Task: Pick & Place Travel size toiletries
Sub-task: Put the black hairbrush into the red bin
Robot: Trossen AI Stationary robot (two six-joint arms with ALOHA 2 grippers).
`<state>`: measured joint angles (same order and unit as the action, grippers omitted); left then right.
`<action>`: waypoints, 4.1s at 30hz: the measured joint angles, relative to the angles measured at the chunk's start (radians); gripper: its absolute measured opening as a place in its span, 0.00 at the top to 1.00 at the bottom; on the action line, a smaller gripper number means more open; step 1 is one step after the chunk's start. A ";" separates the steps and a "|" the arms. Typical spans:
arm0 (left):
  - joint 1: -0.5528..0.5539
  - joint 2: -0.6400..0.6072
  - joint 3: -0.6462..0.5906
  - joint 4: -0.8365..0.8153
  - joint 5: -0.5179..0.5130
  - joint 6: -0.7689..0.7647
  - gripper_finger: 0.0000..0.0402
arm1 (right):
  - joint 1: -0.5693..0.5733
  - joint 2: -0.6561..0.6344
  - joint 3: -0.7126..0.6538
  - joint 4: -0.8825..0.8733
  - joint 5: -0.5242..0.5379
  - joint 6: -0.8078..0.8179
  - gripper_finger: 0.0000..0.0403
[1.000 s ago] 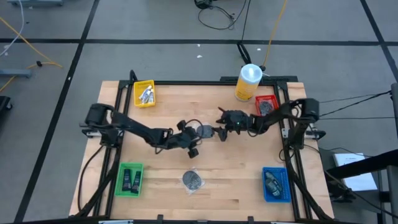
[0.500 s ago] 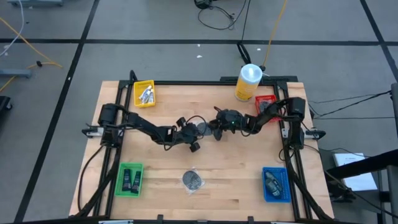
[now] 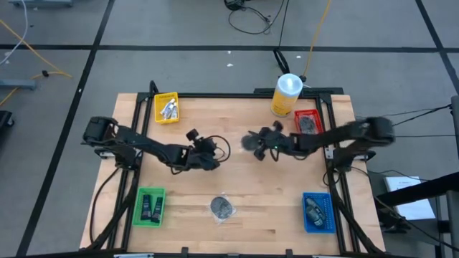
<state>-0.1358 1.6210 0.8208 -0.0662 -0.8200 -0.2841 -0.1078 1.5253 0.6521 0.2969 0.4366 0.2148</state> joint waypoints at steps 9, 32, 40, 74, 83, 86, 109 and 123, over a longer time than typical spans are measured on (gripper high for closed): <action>-0.025 0.073 -0.047 0.078 -0.002 -0.044 0.71 | 0.120 -0.410 0.226 -0.971 0.487 0.381 1.00; -0.032 0.186 -0.063 0.264 0.017 0.028 0.71 | -0.175 -0.352 0.062 -1.417 0.536 1.127 1.00; -0.033 0.186 -0.063 0.264 0.018 0.028 0.71 | -0.212 -0.352 -0.036 -1.306 0.465 1.133 0.99; -0.033 0.186 -0.063 0.282 0.018 0.038 0.71 | -0.484 -0.418 -0.157 -0.841 0.114 0.653 0.99; -0.033 0.187 -0.063 0.282 0.018 0.038 0.71 | -0.468 -0.501 -0.168 -0.797 0.170 0.636 1.00; -0.033 0.187 -0.063 0.281 0.018 0.061 0.71 | -0.423 -0.583 -0.168 -0.789 0.211 0.616 1.00; -0.489 -0.034 -0.062 0.110 0.669 -0.094 0.71 | 0.502 0.058 -0.168 0.591 0.007 0.000 0.97; -0.486 0.195 -0.059 0.326 0.679 -0.276 0.71 | 0.481 0.416 0.173 0.443 -0.335 0.183 0.42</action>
<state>-0.6215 1.8160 0.7620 0.2594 -0.1408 -0.5597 0.3733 1.9415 0.8254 0.7401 0.1019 0.3974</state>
